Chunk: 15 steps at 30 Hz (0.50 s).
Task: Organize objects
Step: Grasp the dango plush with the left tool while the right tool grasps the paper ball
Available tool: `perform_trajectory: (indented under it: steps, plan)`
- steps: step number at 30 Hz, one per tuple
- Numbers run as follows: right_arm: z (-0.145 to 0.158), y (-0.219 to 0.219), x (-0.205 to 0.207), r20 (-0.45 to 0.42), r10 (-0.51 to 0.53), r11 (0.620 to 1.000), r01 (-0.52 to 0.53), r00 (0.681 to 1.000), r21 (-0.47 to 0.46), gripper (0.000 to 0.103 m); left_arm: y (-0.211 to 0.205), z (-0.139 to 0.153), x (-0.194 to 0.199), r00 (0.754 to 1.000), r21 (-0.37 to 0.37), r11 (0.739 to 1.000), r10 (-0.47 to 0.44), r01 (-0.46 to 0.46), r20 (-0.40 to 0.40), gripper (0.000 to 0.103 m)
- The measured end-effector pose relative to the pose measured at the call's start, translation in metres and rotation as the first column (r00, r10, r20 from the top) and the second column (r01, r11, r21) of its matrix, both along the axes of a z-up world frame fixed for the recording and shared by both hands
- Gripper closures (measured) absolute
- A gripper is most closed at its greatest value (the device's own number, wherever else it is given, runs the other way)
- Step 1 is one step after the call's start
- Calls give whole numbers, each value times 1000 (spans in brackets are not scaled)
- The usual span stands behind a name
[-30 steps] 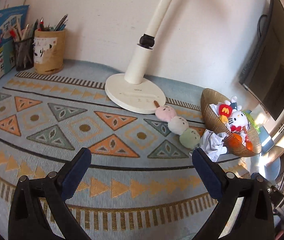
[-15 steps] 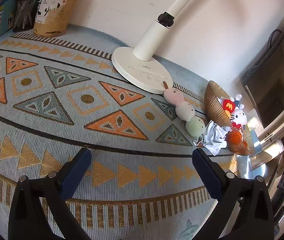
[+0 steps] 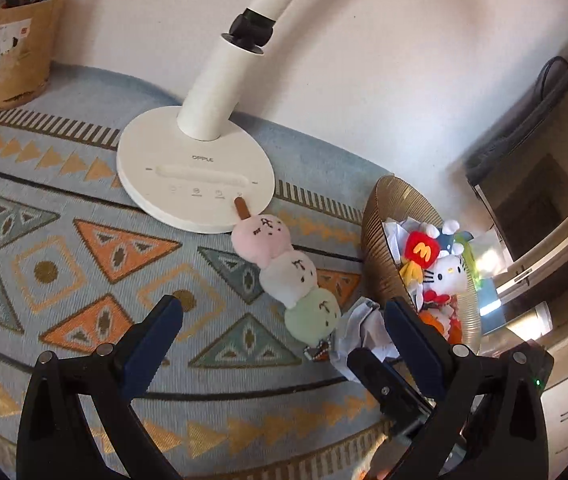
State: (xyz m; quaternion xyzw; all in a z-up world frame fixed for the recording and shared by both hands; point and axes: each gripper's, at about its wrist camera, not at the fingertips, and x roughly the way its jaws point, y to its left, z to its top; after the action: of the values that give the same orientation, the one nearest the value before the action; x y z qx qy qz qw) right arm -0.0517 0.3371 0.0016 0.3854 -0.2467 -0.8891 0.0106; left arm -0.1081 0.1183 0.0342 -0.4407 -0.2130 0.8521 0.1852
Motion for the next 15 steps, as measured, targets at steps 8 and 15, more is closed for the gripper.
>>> perform_trajectory:
  steps: [8, 15]
  plan:
    - [-3, 9, -2, -25, 26, 998, -27, 999, -60, 52, 51, -30, -33, 1000, -165, 986, 18, -15, 18, 14]
    - [0, 5, 1, -49, 67, 995, -71, 997, -77, 54, 60, -24, -19, 994, -278, 957, -98, 83, -43, 61]
